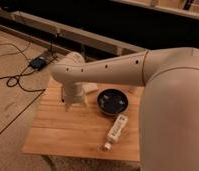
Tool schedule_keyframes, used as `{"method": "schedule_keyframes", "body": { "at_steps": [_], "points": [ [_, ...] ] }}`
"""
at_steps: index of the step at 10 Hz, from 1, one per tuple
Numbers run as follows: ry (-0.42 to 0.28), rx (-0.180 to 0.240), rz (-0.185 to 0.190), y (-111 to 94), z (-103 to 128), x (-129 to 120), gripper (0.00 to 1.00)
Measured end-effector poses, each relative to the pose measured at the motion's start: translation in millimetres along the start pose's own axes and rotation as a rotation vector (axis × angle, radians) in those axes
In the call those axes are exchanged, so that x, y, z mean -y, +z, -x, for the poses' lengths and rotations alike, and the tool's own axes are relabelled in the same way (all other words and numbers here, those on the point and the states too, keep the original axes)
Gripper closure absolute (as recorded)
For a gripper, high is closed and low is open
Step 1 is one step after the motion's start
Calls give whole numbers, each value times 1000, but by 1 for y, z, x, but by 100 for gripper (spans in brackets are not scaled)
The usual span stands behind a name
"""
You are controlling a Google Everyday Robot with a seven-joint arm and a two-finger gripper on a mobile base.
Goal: Place the white sponge in the ceramic bowl
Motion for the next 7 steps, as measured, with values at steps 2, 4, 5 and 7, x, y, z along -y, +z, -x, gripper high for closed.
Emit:
{"method": "schedule_keyframes", "body": {
  "at_steps": [2,4,5,7],
  "points": [
    [-12,4,9,6,11,-1,35],
    [-42,38,34,16,48,-3,35],
    [-59,52,35,20,64,-2,35],
    [-117,87,23,32,107,2,35]
  ]
}}
